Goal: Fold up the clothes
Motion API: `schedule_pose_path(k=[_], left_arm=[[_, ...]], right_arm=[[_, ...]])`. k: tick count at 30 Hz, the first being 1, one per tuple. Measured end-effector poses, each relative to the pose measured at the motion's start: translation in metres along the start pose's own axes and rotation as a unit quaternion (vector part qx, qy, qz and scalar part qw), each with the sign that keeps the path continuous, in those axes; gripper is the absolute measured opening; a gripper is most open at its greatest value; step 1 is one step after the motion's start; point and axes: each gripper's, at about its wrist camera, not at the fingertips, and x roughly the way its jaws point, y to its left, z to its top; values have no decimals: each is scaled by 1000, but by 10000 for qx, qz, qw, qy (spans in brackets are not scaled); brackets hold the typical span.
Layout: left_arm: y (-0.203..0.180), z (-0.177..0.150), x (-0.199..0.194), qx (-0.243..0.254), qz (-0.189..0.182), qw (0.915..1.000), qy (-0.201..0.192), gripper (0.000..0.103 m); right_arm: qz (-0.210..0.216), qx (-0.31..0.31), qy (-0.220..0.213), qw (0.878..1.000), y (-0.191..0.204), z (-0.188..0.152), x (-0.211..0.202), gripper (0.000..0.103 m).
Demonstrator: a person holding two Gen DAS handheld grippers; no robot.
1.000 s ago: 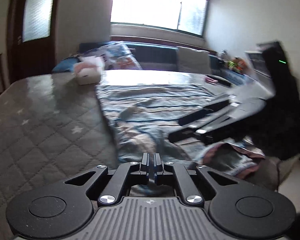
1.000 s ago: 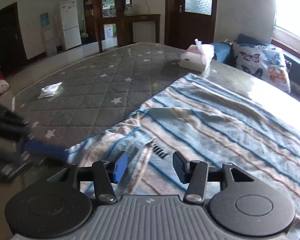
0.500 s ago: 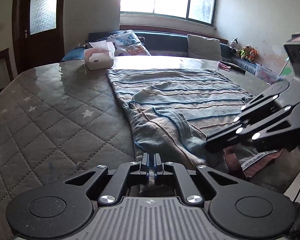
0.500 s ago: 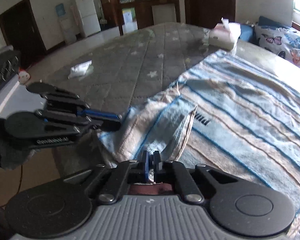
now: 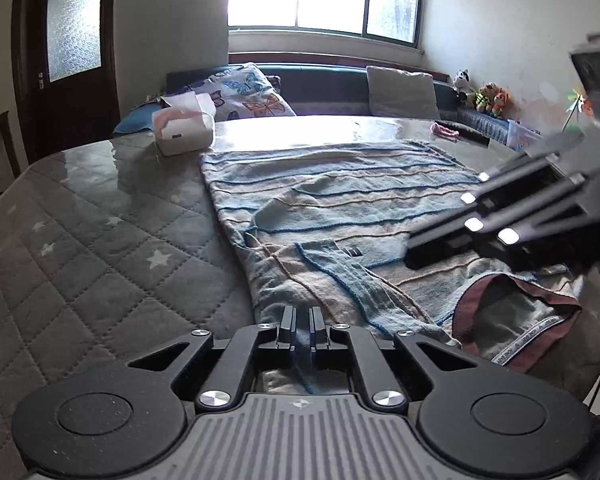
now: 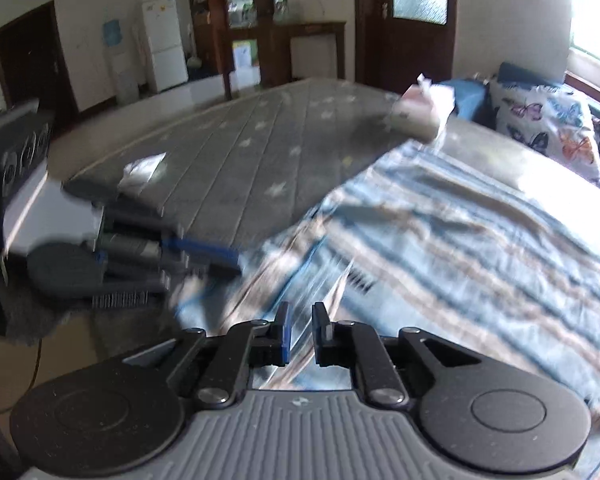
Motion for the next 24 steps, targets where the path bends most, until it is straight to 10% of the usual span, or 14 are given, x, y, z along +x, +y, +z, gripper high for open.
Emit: schedule_pose_path(k=[14,24], left_arm=[[-24,-7,0,481,-201,9986,107,29],[-12,-11,-12,489,47,9987,122,36]], right_arm=[[106,14,145,9998,-16,26,80,13],[94,-829,333,9960,5,5,52,18]])
